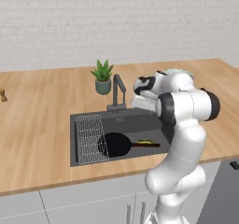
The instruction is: Pick the pan and sponge and place them into the sink. Then turn on the water.
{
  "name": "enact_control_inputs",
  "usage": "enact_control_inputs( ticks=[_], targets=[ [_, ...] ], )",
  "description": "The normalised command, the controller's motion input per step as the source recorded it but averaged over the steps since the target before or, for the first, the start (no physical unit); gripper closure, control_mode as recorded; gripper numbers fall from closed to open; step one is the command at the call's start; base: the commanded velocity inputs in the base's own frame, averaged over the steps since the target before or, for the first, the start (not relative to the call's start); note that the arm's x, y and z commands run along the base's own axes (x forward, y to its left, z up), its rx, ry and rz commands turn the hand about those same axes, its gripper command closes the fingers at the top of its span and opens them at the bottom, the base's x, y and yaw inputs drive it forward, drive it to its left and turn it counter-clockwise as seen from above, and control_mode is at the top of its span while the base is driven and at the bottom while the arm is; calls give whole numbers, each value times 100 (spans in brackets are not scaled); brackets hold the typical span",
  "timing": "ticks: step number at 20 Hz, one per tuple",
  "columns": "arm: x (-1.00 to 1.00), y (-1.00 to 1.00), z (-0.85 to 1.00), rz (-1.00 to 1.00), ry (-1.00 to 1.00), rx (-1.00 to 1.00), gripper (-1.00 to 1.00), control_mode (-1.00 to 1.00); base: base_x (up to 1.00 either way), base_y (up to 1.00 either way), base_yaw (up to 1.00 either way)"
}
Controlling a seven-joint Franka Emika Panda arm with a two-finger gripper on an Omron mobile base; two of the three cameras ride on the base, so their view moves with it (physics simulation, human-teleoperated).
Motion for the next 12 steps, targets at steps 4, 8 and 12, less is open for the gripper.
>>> enact_control_inputs(
  ticks=[4,8,12],
  targets=[
    [30,0,0,0,0,23,-100,-100,0,0,0],
    [25,1,0,0,-6,28,-100,-100,0,0,0],
    [28,2,1,0,-3,24,-100,-100,0,0,0]
  ],
)
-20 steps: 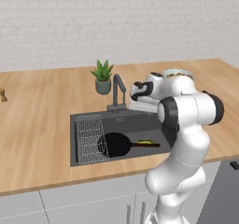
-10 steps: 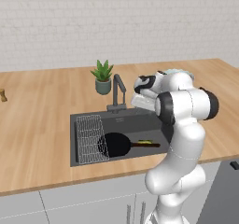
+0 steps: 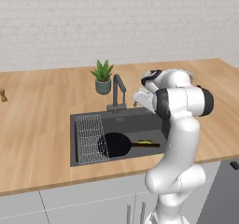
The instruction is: Pick the pan and sponge and place them into the sink. Then turn on the water.
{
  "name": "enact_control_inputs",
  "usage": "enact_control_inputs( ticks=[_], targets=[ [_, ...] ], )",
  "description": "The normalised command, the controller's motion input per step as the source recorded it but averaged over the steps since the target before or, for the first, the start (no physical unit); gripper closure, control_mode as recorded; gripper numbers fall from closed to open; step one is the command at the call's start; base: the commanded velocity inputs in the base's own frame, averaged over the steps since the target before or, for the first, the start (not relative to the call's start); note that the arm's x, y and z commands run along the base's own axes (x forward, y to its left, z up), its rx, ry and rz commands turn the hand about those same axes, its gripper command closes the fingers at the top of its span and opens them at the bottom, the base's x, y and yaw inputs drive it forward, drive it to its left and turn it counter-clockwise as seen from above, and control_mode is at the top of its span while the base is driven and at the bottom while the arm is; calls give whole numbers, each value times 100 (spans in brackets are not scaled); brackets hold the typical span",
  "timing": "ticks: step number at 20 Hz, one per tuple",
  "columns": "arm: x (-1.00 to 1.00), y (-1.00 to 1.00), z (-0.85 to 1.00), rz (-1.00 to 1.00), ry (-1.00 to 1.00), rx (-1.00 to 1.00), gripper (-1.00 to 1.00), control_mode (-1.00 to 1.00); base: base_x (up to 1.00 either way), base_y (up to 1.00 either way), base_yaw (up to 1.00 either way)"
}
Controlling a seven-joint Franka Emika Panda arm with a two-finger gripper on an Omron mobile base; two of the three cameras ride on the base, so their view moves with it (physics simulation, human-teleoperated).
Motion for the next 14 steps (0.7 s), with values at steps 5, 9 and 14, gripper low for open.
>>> enact_control_inputs(
  ticks=[5,9,14],
  targets=[
    [11,-1,0,0,0,4,-100,-100,0,0,0],
    [0,4,0,0,-2,2,-100,-100,0,0,0],
    [7,42,0,0,-8,7,-100,-100,0,0,0]
  ],
)
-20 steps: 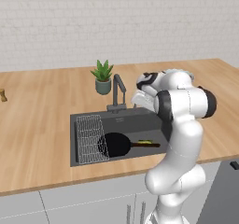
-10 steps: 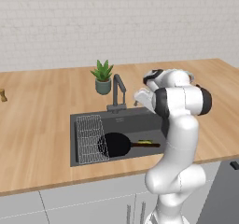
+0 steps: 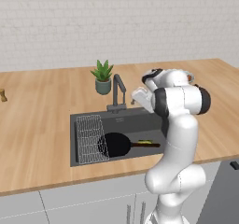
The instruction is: Pick the pan and sponge and place them into the sink. Then turn on the water.
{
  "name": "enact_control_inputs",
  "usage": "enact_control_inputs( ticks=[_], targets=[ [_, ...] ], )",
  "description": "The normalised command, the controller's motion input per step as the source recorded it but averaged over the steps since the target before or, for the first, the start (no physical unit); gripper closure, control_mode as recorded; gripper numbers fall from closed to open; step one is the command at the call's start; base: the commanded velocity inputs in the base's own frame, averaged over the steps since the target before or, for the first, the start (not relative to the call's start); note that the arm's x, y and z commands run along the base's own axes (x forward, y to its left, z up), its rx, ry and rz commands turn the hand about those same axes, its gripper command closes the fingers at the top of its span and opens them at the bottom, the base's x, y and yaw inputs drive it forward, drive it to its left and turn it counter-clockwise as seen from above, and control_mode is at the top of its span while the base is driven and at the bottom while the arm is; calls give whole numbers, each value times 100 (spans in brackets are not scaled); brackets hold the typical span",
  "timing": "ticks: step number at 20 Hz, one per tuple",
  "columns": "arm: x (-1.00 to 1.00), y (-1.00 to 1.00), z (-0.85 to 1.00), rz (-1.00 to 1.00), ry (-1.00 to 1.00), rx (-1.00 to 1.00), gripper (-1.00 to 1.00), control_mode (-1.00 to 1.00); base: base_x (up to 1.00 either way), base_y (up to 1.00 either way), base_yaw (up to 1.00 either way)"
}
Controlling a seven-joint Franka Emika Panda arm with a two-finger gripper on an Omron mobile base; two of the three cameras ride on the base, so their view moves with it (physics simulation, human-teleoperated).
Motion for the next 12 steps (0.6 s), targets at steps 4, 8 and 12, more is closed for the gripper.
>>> enact_control_inputs(
  ticks=[4,8,12],
  targets=[
    [22,47,0,0,-3,3,-100,-100,0,0,0],
    [40,17,-4,0,0,2,-100,-100,0,0,0],
    [51,0,-9,0,0,5,-100,-100,0,0,0]
  ],
)
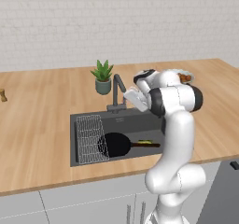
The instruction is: Pick the pan and sponge and place them into the sink. Then turn on the water.
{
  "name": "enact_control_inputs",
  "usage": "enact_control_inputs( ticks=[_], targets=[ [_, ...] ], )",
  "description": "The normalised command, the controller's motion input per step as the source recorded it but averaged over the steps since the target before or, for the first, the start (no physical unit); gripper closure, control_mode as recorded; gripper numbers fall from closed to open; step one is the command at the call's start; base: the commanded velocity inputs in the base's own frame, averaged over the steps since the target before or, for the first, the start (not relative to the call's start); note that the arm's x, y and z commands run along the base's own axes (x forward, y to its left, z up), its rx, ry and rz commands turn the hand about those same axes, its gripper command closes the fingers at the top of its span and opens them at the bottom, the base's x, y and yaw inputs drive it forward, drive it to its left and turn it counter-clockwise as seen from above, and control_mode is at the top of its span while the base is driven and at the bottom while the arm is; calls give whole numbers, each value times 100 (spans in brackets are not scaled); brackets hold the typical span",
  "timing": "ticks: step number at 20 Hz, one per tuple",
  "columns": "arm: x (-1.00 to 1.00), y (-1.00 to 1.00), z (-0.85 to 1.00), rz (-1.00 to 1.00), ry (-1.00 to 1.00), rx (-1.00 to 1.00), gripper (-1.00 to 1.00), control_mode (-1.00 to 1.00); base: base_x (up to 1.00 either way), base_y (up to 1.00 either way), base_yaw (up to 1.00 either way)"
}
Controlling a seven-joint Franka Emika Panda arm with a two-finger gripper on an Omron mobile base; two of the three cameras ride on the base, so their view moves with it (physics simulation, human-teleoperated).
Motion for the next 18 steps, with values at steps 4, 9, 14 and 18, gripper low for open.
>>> enact_control_inputs(
  ticks=[4,9,14,18],
  targets=[
    [45,0,-21,0,0,7,-100,-100,0,0,0],
    [23,0,-21,0,0,3,-100,-100,0,0,0],
    [19,7,-18,0,0,4,-100,-100,0,0,0],
    [11,16,-17,0,0,3,-100,-100,0,0,0]
  ],
)
